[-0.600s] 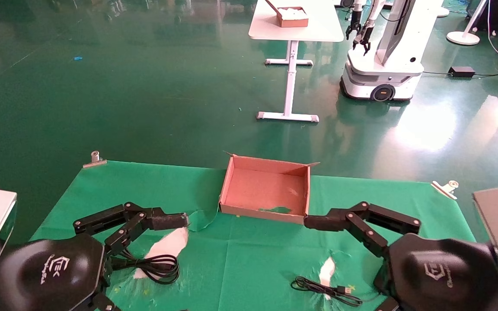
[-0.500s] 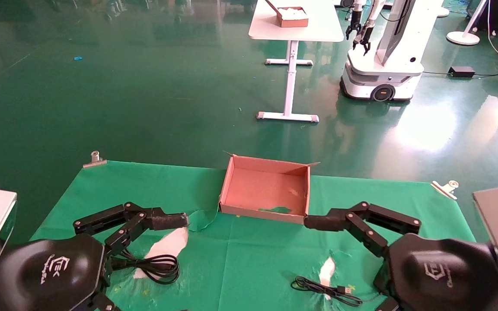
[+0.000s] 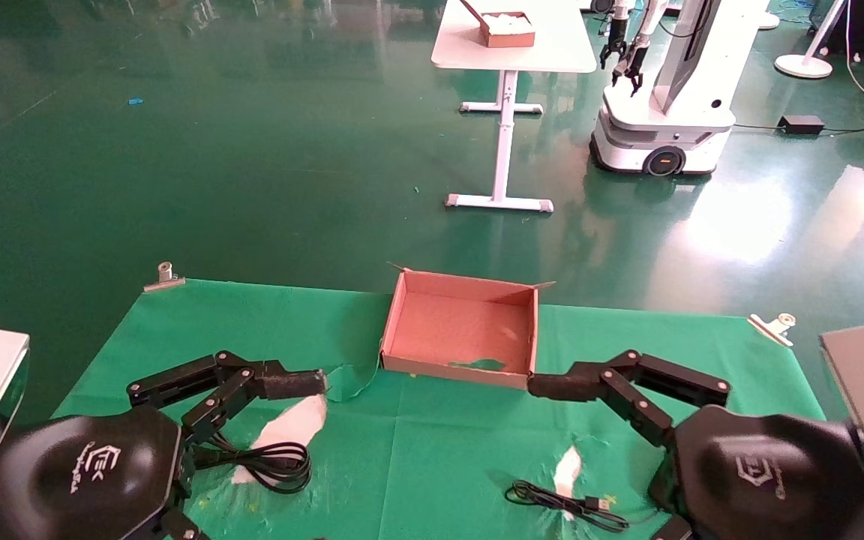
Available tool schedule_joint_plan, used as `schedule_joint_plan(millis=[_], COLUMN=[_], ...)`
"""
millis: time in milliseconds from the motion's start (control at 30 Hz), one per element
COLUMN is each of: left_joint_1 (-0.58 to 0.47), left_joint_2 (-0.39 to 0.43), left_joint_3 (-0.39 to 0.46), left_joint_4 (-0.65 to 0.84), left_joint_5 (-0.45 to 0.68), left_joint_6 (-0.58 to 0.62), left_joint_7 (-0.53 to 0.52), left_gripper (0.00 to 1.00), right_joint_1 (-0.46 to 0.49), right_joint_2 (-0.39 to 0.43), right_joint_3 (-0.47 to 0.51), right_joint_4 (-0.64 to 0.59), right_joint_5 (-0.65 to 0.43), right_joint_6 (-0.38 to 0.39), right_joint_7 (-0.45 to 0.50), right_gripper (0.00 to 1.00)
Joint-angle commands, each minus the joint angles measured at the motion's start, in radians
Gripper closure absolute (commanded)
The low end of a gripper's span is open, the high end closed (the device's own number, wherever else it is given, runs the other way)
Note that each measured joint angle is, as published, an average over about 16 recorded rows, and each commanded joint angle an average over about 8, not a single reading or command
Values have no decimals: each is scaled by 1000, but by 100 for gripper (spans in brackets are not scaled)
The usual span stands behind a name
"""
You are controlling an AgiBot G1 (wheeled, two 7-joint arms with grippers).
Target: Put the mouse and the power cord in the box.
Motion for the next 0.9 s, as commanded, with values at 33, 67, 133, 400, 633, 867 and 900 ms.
schedule_joint_plan(millis=[33,67,133,400,633,867,900], left_joint_1=[0,0,0,2,-39,-223,-249], left_joint_2=[0,0,0,-1,-21,50,65], left_joint_3=[0,0,0,2,84,279,300], left_joint_4=[0,0,0,0,-37,-67,-67], left_joint_5=[0,0,0,4,224,728,785], left_joint_6=[0,0,0,0,-28,-37,-35], left_joint_7=[0,0,0,-1,-46,-212,-234], left_gripper=[0,0,0,0,0,0,0], right_joint_1=[0,0,0,0,-5,42,55], right_joint_2=[0,0,0,0,32,47,41], right_joint_3=[0,0,0,0,-37,-150,-164], right_joint_4=[0,0,0,0,7,56,61], right_joint_5=[0,0,0,1,-124,-459,-499], right_joint_6=[0,0,0,0,13,65,69], right_joint_7=[0,0,0,0,-13,24,33], right_gripper=[0,0,0,0,0,0,0])
